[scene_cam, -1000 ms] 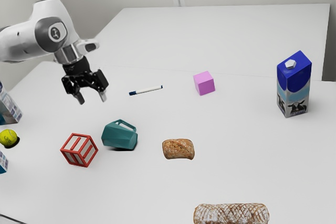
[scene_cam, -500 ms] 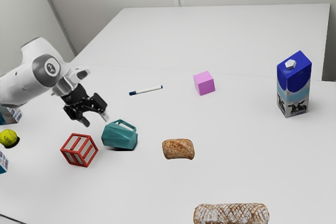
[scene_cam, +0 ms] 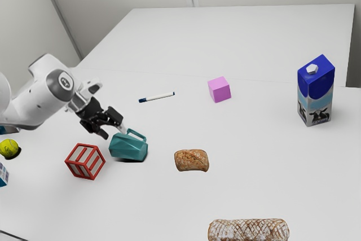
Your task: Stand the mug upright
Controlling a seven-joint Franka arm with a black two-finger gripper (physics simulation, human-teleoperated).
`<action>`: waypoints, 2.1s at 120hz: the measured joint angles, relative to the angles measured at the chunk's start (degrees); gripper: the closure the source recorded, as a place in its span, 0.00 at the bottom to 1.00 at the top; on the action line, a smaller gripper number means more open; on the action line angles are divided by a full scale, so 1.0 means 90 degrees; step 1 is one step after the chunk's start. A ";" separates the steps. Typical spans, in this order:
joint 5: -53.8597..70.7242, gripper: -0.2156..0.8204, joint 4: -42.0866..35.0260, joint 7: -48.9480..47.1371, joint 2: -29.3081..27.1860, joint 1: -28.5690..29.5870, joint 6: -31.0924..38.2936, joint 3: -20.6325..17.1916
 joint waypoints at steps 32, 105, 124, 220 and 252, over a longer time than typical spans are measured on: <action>-0.0952 0.21 -0.0016 0.0689 0.0168 0.0442 -0.0064 0.0009; -0.2382 0.21 -0.0031 0.1786 0.0521 0.0485 -0.0933 0.0018; -0.2524 0.21 -0.0082 0.1953 0.0542 0.0481 -0.1022 0.0019; -0.2563 0.90 -0.0122 0.2402 0.0289 0.0338 -0.0958 0.0009; -0.1729 0.93 0.0264 0.2336 -0.0084 0.0196 -0.0779 -0.0055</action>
